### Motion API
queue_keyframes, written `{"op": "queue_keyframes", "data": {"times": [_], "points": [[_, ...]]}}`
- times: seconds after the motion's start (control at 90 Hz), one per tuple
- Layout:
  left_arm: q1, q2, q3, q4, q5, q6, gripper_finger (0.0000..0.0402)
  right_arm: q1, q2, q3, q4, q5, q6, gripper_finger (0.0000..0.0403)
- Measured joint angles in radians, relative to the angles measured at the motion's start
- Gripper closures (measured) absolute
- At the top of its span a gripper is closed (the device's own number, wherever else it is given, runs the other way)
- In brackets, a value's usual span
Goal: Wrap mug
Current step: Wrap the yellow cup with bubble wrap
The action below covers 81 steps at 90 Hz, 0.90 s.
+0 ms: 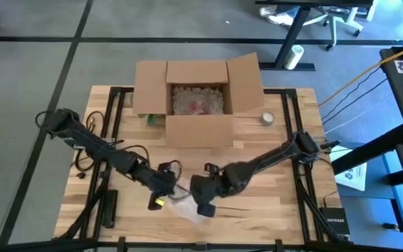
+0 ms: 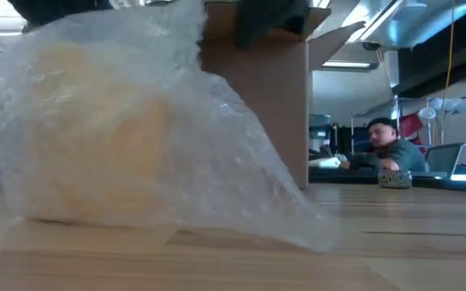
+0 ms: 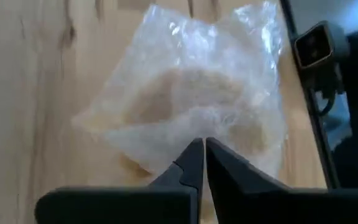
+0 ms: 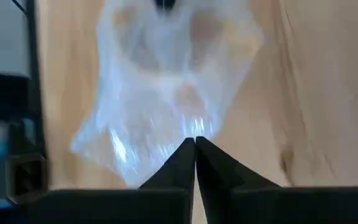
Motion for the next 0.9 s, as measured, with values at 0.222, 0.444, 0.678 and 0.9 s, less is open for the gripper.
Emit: {"op": "queue_keyframes", "data": {"times": [0.222,0.444,0.678,0.9], "points": [[0.007,0.15,0.007,0.026,0.086,-0.06,0.0401,0.031,0.0,-0.132,0.159,-0.015,0.089,0.0403],[-0.008,0.172,0.007,0.062,0.081,-0.12,0.0401,0.061,0.001,-0.257,0.385,-0.005,0.166,0.0403],[0.001,0.178,0.051,0.052,0.058,-0.133,0.0401,0.124,0.001,-0.295,0.546,0.064,0.217,0.0403],[0.008,0.179,0.068,0.095,0.022,-0.136,0.0401,0.094,0.003,-0.295,0.64,0.097,0.144,0.0403]]}}
